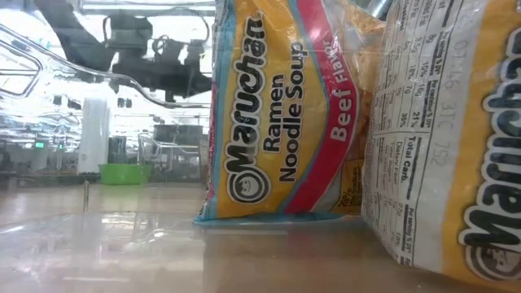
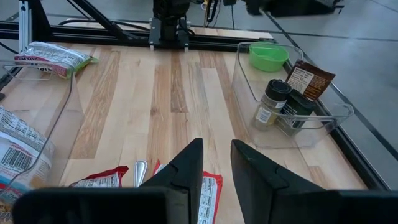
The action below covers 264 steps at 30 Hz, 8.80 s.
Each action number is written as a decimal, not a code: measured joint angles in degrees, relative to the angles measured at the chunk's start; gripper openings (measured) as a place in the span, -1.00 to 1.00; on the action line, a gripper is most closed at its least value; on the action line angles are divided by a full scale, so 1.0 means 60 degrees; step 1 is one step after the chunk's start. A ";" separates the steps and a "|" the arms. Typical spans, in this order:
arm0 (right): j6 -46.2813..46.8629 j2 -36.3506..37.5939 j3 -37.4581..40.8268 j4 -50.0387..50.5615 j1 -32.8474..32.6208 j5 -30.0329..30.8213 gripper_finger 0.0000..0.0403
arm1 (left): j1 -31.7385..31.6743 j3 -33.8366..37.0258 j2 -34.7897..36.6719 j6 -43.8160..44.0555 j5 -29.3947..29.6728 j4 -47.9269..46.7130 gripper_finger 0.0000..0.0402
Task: Pick & Place Food Item
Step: Put the green noodle pack into the bottom transparent bin
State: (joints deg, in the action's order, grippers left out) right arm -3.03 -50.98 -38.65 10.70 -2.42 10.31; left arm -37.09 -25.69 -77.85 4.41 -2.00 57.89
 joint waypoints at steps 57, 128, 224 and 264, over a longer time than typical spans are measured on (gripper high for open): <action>-0.0002 0.0000 0.0000 0.0175 -0.0022 0.0002 -0.62 | 1.1203 0.0015 0.4936 0.3332 -0.2718 -0.5829 -0.99; -0.1352 -0.0003 0.0000 0.0184 0.0987 0.0040 -0.62 | 1.1189 0.0011 0.4987 0.1832 0.1956 -0.8752 -0.99; -0.0488 -0.0003 0.0000 0.0437 0.0988 0.0036 -0.62 | 1.7294 -0.2783 0.0886 1.3095 0.1613 -1.4711 -0.76; -0.0495 -0.0003 0.0000 0.0433 0.0988 0.0036 -0.62 | 1.6380 -0.3568 0.0360 1.0311 0.2512 -1.0942 -0.95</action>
State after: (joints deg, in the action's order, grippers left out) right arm -6.00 -51.00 -38.65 13.30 3.51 10.52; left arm 61.19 -47.10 -75.69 66.27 13.07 -7.76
